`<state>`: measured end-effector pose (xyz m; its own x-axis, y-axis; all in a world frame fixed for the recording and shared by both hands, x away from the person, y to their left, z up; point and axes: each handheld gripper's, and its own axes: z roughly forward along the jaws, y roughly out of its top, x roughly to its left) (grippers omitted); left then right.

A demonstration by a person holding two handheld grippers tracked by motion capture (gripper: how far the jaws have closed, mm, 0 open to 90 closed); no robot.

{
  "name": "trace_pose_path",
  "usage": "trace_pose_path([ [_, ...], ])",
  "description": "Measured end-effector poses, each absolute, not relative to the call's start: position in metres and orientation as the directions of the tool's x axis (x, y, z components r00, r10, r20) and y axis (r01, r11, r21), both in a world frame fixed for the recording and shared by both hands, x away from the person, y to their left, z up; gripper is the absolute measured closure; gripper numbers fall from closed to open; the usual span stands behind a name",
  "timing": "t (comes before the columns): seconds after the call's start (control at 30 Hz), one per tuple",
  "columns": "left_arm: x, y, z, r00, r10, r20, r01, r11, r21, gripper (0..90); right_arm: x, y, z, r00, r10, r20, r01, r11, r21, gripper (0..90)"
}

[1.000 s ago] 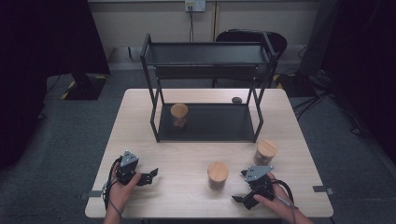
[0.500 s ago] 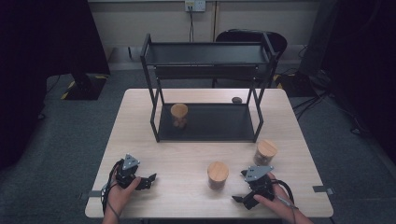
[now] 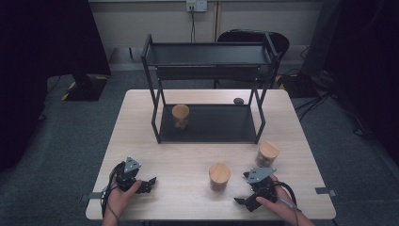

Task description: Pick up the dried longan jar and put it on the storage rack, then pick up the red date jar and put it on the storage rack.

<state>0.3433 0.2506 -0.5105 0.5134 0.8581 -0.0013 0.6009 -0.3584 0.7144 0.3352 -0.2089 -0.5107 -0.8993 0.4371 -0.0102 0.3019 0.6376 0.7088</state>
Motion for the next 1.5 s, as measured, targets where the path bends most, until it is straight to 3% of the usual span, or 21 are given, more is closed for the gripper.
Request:
trace_pose_path([
  [1.5, 0.3433, 0.2510, -0.5105, 0.517, 0.856, -0.002, 0.600, -0.361, 0.715, 0.4, 0.3387, -0.2046, -0.5071, -0.881, 0.473, 0.014, 0.342, 0.617, 0.709, 1.4],
])
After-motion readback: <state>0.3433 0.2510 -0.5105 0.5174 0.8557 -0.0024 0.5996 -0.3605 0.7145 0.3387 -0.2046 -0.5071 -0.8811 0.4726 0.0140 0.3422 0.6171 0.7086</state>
